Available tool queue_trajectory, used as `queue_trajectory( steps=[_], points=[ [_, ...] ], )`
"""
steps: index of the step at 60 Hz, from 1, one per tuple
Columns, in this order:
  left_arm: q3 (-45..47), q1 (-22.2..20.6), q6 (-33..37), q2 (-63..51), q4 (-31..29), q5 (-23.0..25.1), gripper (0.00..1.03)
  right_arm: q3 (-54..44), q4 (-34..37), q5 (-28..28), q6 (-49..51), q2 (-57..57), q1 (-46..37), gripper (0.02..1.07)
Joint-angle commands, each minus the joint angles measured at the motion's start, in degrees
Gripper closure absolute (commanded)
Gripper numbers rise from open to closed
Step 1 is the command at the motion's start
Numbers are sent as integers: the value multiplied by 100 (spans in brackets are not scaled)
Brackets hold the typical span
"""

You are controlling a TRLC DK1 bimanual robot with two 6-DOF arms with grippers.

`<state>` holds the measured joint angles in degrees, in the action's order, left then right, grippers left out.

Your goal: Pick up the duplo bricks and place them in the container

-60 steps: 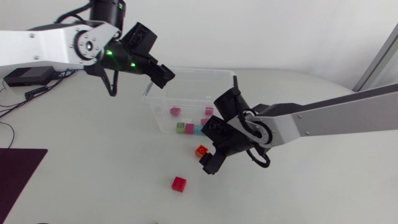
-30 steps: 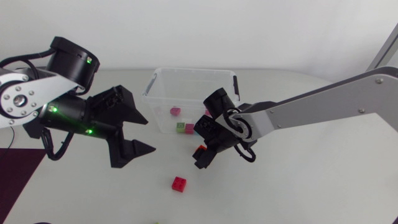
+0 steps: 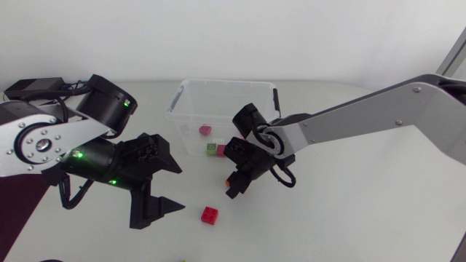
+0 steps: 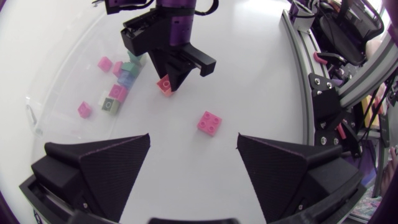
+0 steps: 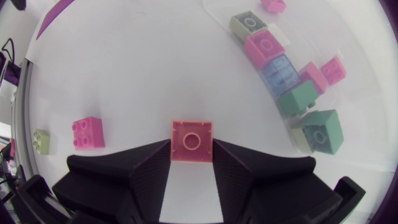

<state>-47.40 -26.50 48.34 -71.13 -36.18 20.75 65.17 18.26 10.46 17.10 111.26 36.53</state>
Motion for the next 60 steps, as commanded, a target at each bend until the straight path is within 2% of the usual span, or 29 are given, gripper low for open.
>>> queue_trajectory(
  steps=[1,12,20,31,51,55,60],
  points=[
    [152,-101,255,-313,-64,25,6,-92,90,0,4,-78,-41,82],
    [161,-417,510,-902,41,-1,6,-654,169,-18,-14,-1124,-41,82],
    [125,-883,598,-1359,366,-203,6,-962,538,18,21,-2223,-182,82],
    [-349,-1112,835,-2449,533,-511,6,-716,1048,158,30,-3515,-498,82],
    [-718,-1138,941,-3012,762,-572,6,356,1241,510,-5,-3585,-1105,82],
    [-727,-1156,958,-3091,762,-581,11,541,1022,519,-84,-3409,-1175,82],
    [-718,-1261,950,-3161,762,-581,28,752,661,589,-216,-2996,-1307,82]
  ],
)
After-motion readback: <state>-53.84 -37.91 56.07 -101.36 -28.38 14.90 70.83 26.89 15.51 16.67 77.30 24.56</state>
